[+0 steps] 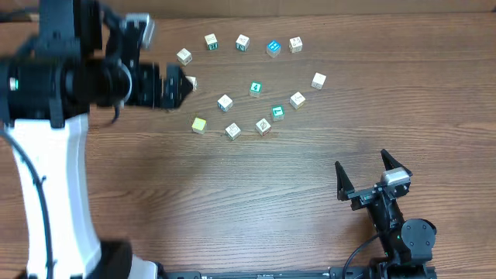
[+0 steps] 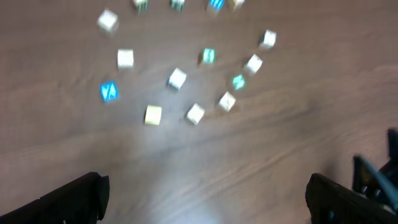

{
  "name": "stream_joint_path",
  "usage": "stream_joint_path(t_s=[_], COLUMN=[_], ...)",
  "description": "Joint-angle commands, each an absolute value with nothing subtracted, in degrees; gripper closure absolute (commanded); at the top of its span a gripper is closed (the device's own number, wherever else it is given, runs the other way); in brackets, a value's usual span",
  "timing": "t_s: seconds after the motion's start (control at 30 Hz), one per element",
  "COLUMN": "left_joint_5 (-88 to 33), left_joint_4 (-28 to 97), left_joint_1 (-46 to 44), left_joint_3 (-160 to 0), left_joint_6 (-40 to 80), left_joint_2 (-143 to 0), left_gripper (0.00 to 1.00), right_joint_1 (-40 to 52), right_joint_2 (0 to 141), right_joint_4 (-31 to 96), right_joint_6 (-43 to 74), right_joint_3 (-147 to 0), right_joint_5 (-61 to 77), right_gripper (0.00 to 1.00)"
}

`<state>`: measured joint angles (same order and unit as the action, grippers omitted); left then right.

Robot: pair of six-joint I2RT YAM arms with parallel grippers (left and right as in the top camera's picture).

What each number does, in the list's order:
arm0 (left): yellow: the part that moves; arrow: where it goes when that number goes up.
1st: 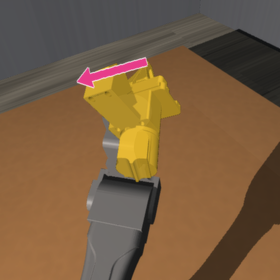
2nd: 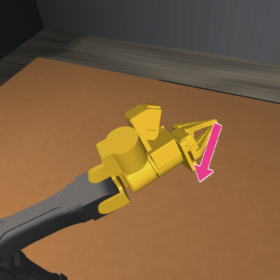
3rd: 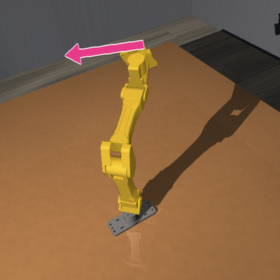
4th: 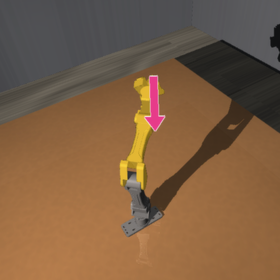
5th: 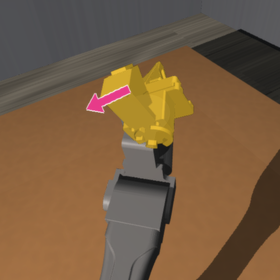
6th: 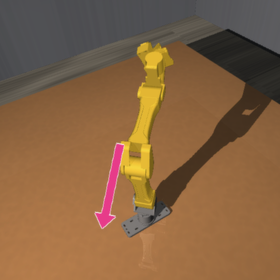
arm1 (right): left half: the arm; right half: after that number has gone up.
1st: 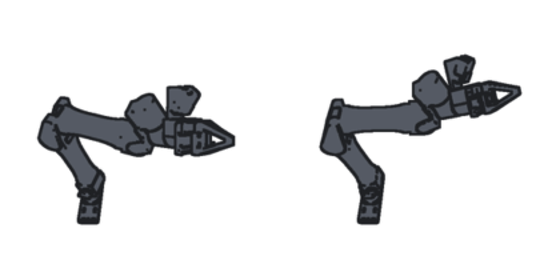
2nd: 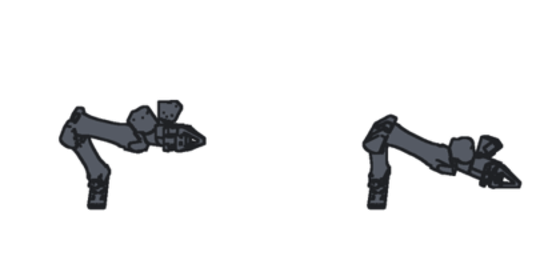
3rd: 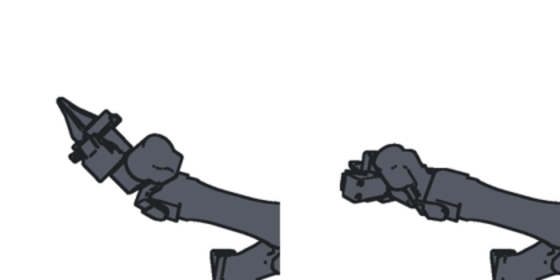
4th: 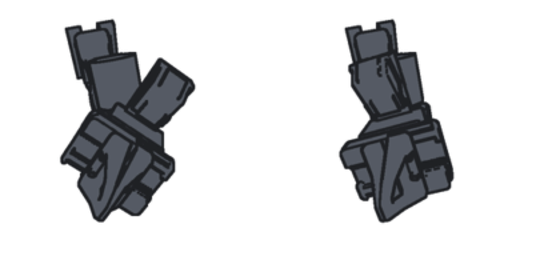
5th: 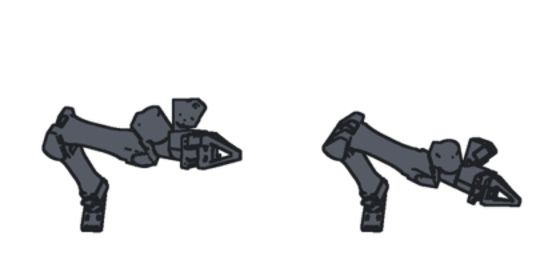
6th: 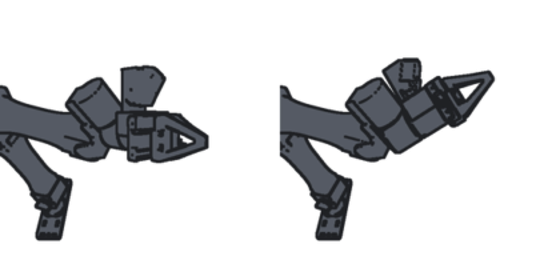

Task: Form a horizontal line
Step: 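Reach the left gripper forward to the yellow S block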

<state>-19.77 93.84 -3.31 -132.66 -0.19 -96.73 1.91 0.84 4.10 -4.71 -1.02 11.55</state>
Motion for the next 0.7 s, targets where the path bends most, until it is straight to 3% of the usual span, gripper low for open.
stream_joint_path(t_s=[0.0, 0.37, 0.4, 0.43, 0.47, 0.5, 0.63, 0.67], left_joint_5=[-22.5, -22.5, -22.5, -22.2, -22.0, -22.1, -20.9, -19.8], left_joint_4=[94.4, 88.2, 87.9, 87.7, 87.6, 87.7, 89.7, 90.7], left_joint_1=[-3.4, -3.4, -3.4, -3.4, -3.5, -3.5, -3.5, -3.5], left_joint_3=[-140.4, -141.1, -141.1, -141.1, -141.1, -141.1, -140.7, -140.7], left_joint_6=[-0.9, -1.1, -1.1, -1.1, -1.1, -0.9, -0.1, 0.4], left_joint_2=[-101.4, -107.0, -107.3, -107.8, -108.3, -108.7, -111.2, -112.0], left_gripper=[0.0, 0.01, 0.13, 0.35, 0.75, 0.96, 0.92, 0.78], right_joint_1=[1.8, 1.8, 1.8, 1.8, 1.8, 1.8, 1.8, 1.8], right_joint_2=[0.2, 0.2, 0.2, 0.2, 0.2, 0.2, 0.2, 0.2], right_joint_4=[3.8, 3.8, 3.8, 3.8, 3.8, 3.8, 3.8, 3.8], right_joint_6=[-4.6, -4.6, -4.6, -4.6, -4.6, -4.6, -4.6, -4.6], right_joint_3=[-0.4, -0.4, -0.4, -0.4, -0.4, -0.4, -0.4, -0.4], right_joint_5=[11.0, 11.0, 11.0, 11.0, 11.0, 11.0, 11.0, 11.0], right_gripper=[0.0, 0.0, 0.0, 0.0, 0.0, 0.0, 0.0, 0.0])
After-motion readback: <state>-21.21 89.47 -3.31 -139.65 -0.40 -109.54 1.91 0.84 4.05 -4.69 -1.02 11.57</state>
